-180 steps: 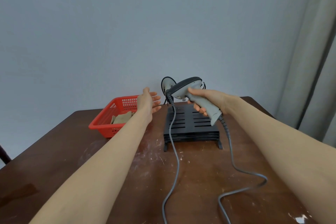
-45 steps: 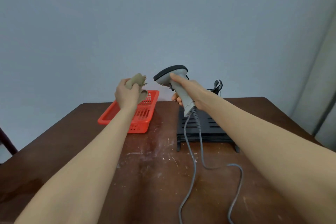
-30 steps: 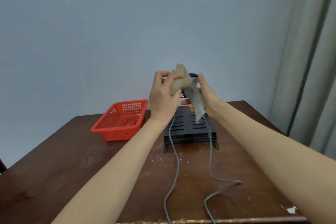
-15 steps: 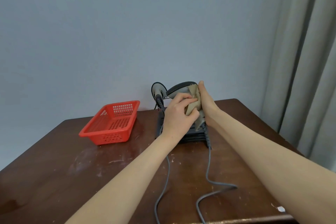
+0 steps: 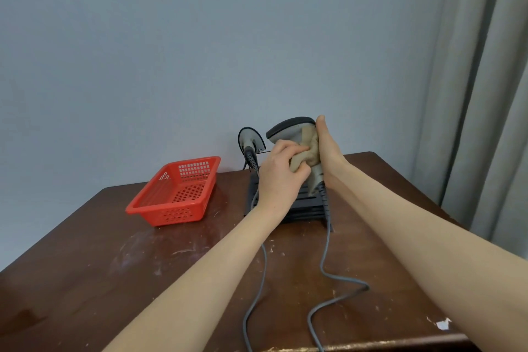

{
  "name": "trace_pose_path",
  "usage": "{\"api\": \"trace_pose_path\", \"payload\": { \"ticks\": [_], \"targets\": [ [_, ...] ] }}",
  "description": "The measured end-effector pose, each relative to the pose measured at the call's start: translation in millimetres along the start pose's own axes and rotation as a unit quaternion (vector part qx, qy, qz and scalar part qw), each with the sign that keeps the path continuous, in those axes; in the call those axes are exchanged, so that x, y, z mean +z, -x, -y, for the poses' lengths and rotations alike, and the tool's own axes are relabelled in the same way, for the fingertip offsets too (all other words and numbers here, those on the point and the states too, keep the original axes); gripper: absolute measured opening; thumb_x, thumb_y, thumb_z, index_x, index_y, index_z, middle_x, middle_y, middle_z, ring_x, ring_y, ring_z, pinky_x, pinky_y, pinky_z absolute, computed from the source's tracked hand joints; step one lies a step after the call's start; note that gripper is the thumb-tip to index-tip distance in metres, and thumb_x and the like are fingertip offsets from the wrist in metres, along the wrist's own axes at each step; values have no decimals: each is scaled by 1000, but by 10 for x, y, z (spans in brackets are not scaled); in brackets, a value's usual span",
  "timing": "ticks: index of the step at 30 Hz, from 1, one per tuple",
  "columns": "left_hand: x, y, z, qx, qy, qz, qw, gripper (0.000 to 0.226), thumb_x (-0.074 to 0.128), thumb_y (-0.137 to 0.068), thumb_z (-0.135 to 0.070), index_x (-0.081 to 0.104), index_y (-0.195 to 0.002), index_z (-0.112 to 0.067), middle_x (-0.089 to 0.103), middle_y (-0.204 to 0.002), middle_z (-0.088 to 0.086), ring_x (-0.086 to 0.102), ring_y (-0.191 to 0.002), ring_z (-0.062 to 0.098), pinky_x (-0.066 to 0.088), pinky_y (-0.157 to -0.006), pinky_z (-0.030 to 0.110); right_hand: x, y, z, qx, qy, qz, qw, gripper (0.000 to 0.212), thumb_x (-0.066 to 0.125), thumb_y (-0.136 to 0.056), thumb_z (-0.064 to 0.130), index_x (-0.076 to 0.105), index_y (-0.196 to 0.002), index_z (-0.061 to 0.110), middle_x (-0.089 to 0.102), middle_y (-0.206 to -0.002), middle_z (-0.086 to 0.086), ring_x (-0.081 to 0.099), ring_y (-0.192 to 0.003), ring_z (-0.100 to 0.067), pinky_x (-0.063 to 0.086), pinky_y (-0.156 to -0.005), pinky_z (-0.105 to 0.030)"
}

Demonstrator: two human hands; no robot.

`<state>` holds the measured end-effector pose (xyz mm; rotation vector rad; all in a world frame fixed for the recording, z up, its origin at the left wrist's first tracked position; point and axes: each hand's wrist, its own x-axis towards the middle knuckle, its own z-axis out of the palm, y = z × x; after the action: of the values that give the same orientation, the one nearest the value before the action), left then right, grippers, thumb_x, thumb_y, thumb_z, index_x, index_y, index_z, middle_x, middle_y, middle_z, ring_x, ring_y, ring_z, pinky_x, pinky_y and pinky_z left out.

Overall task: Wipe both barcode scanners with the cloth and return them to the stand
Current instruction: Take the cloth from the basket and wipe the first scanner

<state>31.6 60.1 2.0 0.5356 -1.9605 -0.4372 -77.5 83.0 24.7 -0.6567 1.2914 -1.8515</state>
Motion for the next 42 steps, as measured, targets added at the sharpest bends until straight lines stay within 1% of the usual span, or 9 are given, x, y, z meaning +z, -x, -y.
{"api": "trace_pose_path", "payload": {
  "ticks": [6, 9, 11, 17, 22, 29, 33, 38, 42],
  "targets": [
    [-2, 40, 29, 21, -1, 28, 999, 21, 59, -75, -5, 71, -92, -9, 61, -96, -4, 54, -84, 3, 41, -77, 12, -65, -4, -35, -2, 30, -19, 999, 59, 36, -91, 64, 36, -56, 17, 38, -30, 9, 37, -24, -4, 30, -30, -15],
    [-29, -98, 89, 12, -11, 5, 1000, 25, 59, -80, -7, 71, -101, -11, 61, -103, -1, 55, -88, 6, 45, -81, 22, -28, 13, -56, -12, 8, 7, 1000, 60, 38, -91, 64, 60, -78, 10, 67, -65, -7, 67, -59, -15, 53, -56, -26],
    [-34, -164, 106, -1, -27, -7, 1000, 30, 59, -85, -9, 69, -112, -14, 58, -108, -1, 49, -89, 1, 41, -81, 17, 4, 23, -53, -11, -8, 28, 1000, 63, 38, -88, 68, 67, -87, 11, 70, -84, -12, 68, -75, -25, 55, -72, -38],
    [18, -29, 115, -5, 3, 35, 999, 33, 59, -81, -7, 71, -111, -14, 54, -100, -8, 50, -90, 0, 38, -79, 7, -44, -7, 4, 12, -9, 1, 1000, 67, 34, -89, 69, 64, -97, 10, 67, -73, -5, 66, -57, -14, 50, -49, -23],
    [28, 61, 158, 50, -24, 36, 998, 26, 58, -75, -13, 75, -94, -14, 61, -93, -4, 55, -86, 8, 47, -73, 22, -120, -30, 5, 19, 40, -28, 999, 64, 32, -88, 72, 45, -60, 16, 50, -43, 2, 50, -39, -11, 41, -47, -23],
    [-11, -199, 166, 4, -90, 13, 996, 35, 56, -87, -9, 66, -119, -16, 57, -112, -1, 55, -93, 13, 48, -77, 29, -69, -18, 29, 25, -3, 17, 1000, 68, 35, -88, 70, 63, -76, 8, 63, -67, -11, 56, -55, -22, 47, -54, -30],
    [62, 18, 157, 66, -26, 33, 997, 37, 56, -79, -3, 70, -112, -15, 57, -104, -1, 52, -91, 6, 43, -76, 18, -130, -89, 64, 34, 19, -15, 999, 69, 35, -86, 73, 61, -97, 10, 65, -83, -7, 63, -69, -20, 51, -59, -28],
    [82, 32, 151, 119, -54, 32, 991, 37, 59, -77, -4, 73, -106, -19, 60, -99, -1, 50, -84, 4, 44, -68, 19, -141, -96, 53, 55, -17, 16, 998, 80, 38, -80, 78, 61, -100, 4, 64, -79, -6, 65, -60, -18, 50, -50, -22],
    [28, -192, 58, 37, -58, 9, 998, 37, 58, -84, -6, 68, -116, -23, 54, -103, -4, 47, -86, 1, 48, -72, 24, -95, -119, 4, 8, 11, -5, 1000, 65, 35, -90, 67, 65, -102, 10, 70, -82, -11, 68, -73, -21, 57, -62, -28]
  ]
}}
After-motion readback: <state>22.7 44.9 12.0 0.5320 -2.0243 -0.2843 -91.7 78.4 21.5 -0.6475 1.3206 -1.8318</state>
